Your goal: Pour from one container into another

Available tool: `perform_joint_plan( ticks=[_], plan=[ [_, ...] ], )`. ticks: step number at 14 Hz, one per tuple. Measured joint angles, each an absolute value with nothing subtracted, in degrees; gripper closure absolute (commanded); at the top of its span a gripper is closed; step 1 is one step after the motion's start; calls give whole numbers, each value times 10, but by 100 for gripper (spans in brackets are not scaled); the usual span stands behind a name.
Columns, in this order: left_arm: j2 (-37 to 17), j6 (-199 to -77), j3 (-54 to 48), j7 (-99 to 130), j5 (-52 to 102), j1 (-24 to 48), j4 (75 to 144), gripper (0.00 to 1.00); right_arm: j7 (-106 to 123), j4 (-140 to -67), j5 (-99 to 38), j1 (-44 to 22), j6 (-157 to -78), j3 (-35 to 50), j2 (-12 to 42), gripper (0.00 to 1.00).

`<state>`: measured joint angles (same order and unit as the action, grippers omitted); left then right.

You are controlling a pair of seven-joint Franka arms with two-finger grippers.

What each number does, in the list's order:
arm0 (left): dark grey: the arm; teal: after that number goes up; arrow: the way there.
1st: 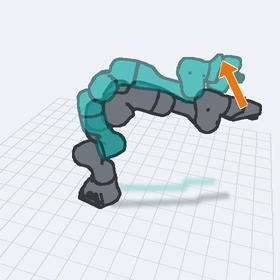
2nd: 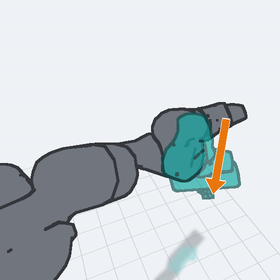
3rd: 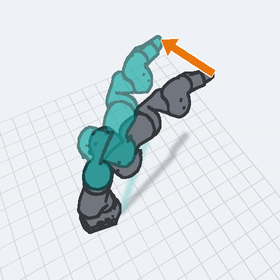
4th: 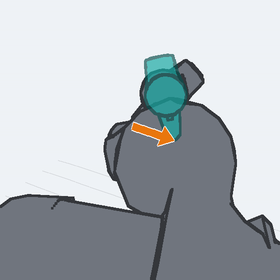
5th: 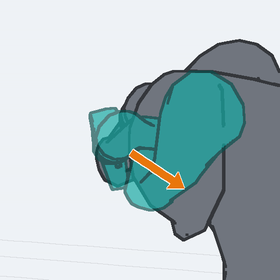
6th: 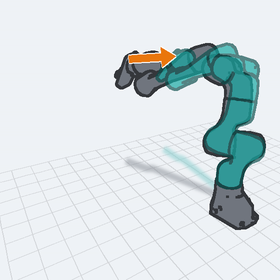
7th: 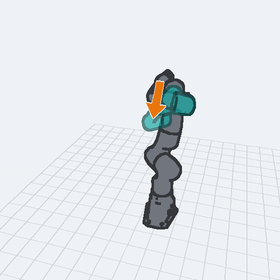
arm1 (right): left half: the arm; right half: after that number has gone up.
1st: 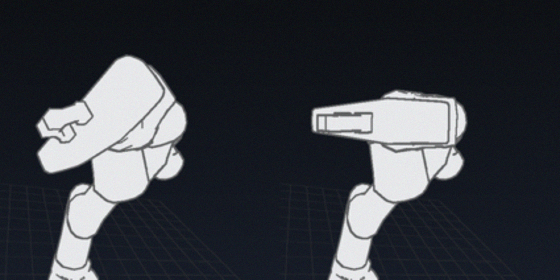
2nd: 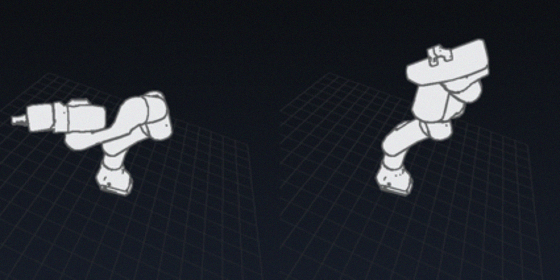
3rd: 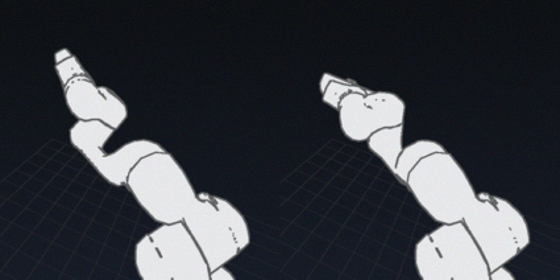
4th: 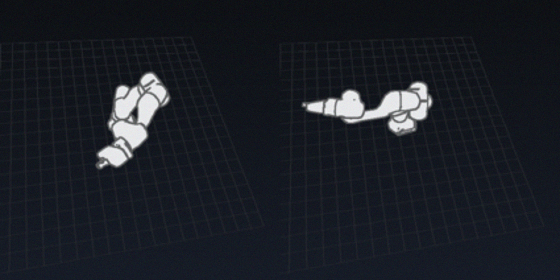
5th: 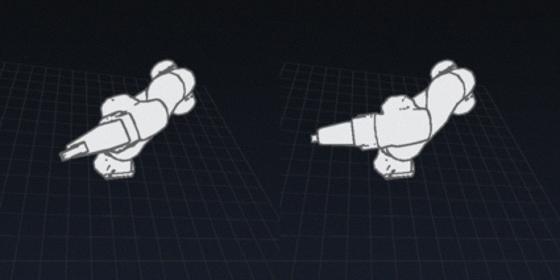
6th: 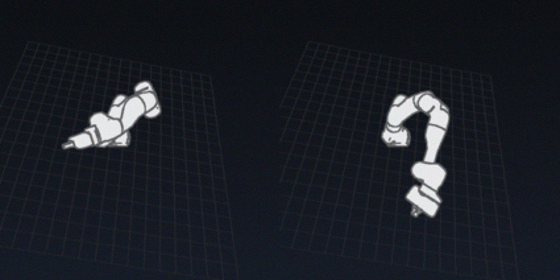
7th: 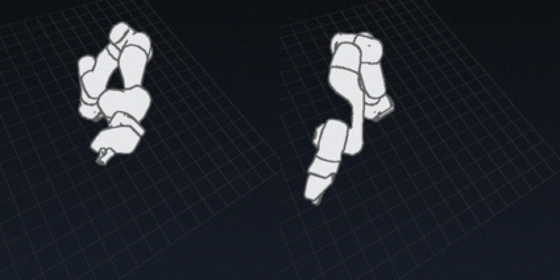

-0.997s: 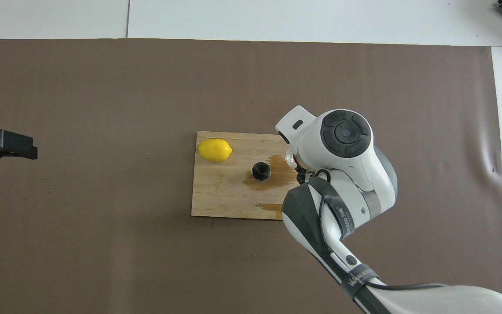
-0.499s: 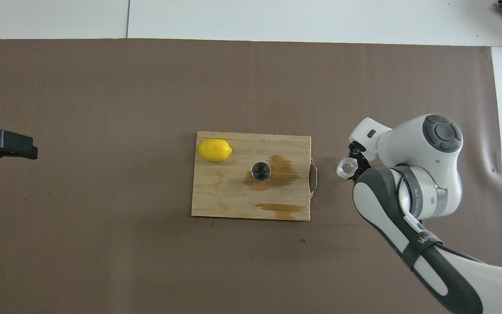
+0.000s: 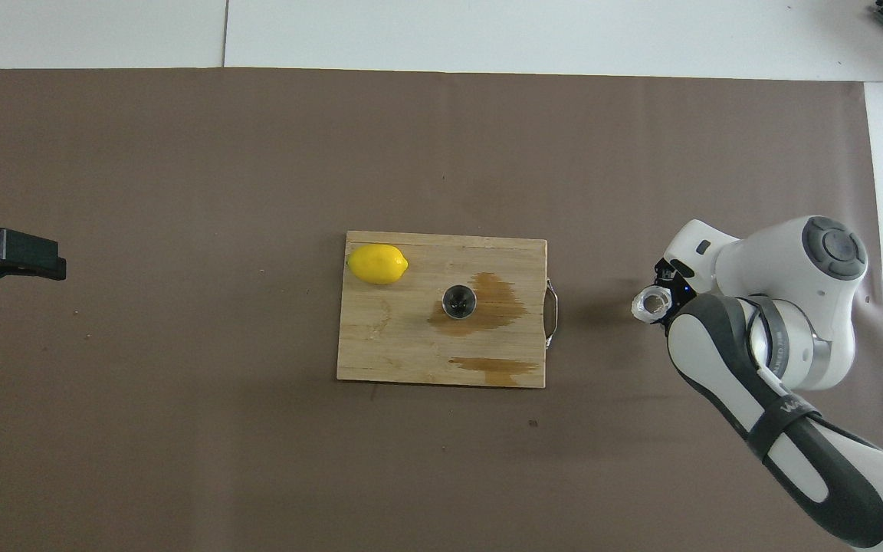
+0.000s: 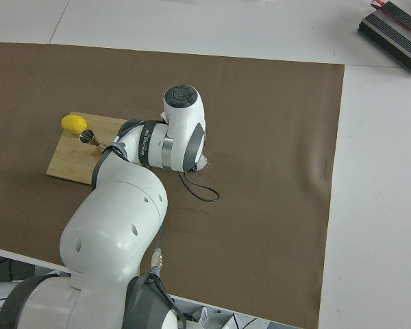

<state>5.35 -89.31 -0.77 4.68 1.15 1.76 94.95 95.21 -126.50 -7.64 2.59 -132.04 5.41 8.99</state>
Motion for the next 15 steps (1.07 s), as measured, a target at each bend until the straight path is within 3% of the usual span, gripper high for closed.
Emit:
perform_joint_plan(
  ticks=[4,8,11,15],
  plan=[
    [53,-893,-8,47,11,18,949,0,947,-1265,-77,26,-1318,57,80,0],
    [53,-893,-8,47,11,18,949,0,852,-1248,-78,25,-1250,58,21,0],
    [53,-893,-9,42,11,18,949,0,715,-1194,-31,23,-1151,61,-30,0],
    [53,-893,-15,36,11,19,949,0,588,-1103,-2,27,-1125,62,-32,0]
  ],
)
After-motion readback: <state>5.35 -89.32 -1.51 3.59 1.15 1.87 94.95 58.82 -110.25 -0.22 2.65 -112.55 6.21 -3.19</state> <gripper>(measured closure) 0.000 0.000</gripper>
